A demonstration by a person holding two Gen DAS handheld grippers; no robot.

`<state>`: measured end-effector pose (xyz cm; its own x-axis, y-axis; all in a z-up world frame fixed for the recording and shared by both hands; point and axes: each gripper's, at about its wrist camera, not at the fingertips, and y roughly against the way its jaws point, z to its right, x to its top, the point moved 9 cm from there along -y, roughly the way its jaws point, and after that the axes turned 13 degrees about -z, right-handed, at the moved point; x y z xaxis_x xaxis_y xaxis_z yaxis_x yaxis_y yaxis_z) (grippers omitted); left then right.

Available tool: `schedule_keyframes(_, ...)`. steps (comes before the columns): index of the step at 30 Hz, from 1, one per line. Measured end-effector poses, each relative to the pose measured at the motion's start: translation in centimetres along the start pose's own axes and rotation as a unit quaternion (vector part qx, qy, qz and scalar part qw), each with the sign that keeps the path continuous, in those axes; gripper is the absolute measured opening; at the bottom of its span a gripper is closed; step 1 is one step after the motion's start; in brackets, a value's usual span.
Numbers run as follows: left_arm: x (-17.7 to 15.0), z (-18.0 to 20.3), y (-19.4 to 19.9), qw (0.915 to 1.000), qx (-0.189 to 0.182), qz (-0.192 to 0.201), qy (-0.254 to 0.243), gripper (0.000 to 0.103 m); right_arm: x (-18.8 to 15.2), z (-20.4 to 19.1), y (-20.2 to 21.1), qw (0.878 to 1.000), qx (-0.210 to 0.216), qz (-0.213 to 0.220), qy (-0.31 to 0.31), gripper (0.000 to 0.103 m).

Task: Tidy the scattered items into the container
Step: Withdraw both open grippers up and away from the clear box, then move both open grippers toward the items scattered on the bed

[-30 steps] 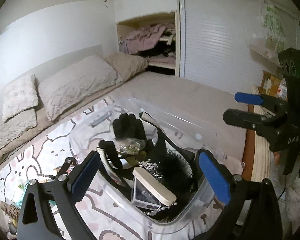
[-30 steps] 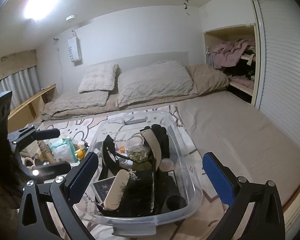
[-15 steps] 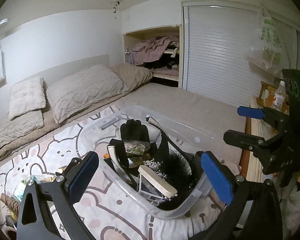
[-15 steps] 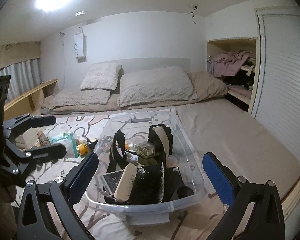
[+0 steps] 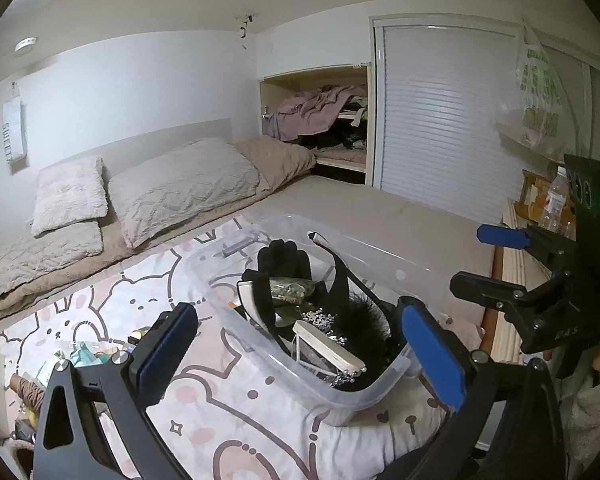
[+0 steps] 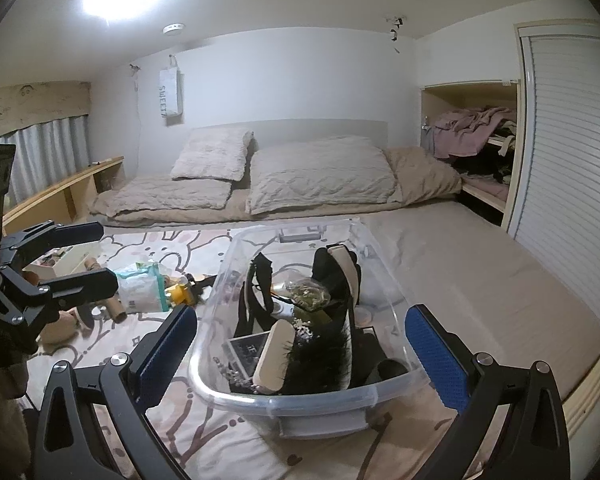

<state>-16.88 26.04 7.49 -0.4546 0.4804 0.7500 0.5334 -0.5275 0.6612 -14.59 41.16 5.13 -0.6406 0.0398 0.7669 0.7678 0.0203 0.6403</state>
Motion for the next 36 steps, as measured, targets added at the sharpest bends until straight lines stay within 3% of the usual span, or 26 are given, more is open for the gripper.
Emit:
schedule_keyframes(9, -2.1, -3.0, 1.3, 0.9996, 0.019, 0.004, 0.022, 0.103, -0.6, -1.7, -0.3, 1.000, 0.008, 0.006, 0.009, 0.103)
schedule_keyframes(19, -5.6, -8.9, 2.8, 0.9957, 0.058, 0.008, 0.072, 0.103, -0.6, -6.7, -2.3, 0.998, 0.041, 0.017, 0.040, 0.103)
schedule_keyframes(36, -12.3, -19.1, 5.1, 0.9801, 0.139, -0.009, 0.141, 0.103, -0.1, -15.5, -7.2, 0.991, 0.104, 0.002, 0.083, 0.103)
